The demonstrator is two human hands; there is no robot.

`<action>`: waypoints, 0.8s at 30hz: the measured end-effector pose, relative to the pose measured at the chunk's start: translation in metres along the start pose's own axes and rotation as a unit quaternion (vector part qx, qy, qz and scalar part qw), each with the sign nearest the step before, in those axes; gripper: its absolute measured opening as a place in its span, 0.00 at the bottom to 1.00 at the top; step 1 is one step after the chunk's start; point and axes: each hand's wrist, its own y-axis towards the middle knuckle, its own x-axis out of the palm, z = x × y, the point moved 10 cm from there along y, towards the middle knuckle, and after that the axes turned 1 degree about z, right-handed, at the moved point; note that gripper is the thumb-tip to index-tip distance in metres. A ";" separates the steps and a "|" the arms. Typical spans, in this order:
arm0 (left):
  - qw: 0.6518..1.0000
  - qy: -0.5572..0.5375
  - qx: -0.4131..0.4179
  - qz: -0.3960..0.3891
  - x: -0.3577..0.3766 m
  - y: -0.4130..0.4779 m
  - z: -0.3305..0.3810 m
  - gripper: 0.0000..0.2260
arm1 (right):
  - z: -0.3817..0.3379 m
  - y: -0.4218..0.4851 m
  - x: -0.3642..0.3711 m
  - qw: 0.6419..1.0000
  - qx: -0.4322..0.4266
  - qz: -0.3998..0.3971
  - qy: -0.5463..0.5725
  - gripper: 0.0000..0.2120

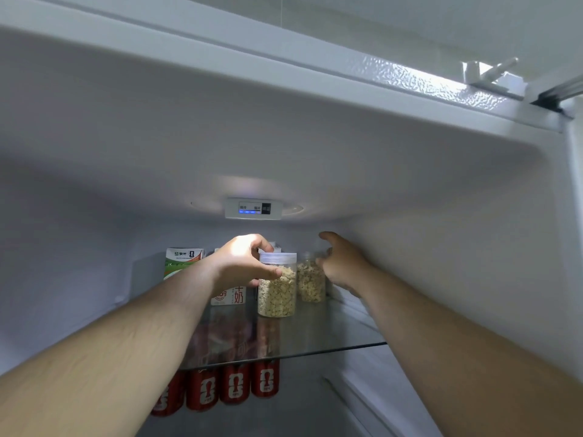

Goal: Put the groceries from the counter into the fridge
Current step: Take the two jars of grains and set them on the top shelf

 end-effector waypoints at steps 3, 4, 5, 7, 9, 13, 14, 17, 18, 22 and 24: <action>0.999 -0.025 -0.034 -0.017 0.003 -0.003 -0.006 0.21 | -0.005 -0.014 -0.004 0.994 0.014 -0.001 0.112 0.20; 0.998 -0.037 -0.040 -0.020 0.004 -0.004 -0.007 0.23 | -0.004 -0.017 -0.002 0.989 0.024 -0.007 0.149 0.19; 0.997 -0.050 -0.045 -0.021 0.004 -0.005 -0.008 0.25 | -0.003 -0.020 0.001 0.985 0.032 -0.013 0.168 0.19; 0.996 -0.070 -0.056 -0.019 0.004 -0.005 -0.012 0.28 | -0.004 -0.027 0.009 0.984 0.043 -0.039 0.171 0.18; 0.995 -0.066 -0.069 -0.021 0.004 -0.005 -0.018 0.27 | -0.005 -0.032 0.017 0.982 0.047 -0.063 0.169 0.22; 0.995 -0.016 -0.089 -0.044 0.011 -0.008 -0.023 0.19 | -0.014 -0.043 0.028 0.987 0.047 -0.093 0.118 0.27; 0.995 -0.013 -0.086 -0.046 0.013 -0.008 -0.022 0.17 | -0.016 -0.045 0.030 0.989 0.046 -0.094 0.105 0.28; 0.997 -0.019 -0.068 -0.043 0.016 -0.006 -0.016 0.15 | -0.021 -0.048 0.026 0.993 0.035 -0.074 0.082 0.26; 0.997 -0.019 -0.063 -0.042 0.018 -0.005 -0.014 0.15 | -0.023 -0.049 0.023 0.994 0.034 -0.068 0.081 0.24; 0.998 -0.007 -0.048 -0.046 0.031 -0.001 -0.002 0.11 | -0.017 -0.057 0.006 0.996 0.039 -0.045 0.073 0.27; 0.998 -0.007 -0.041 -0.048 0.041 0.002 0.002 0.10 | -0.008 -0.058 -0.002 0.995 0.053 -0.034 0.080 0.26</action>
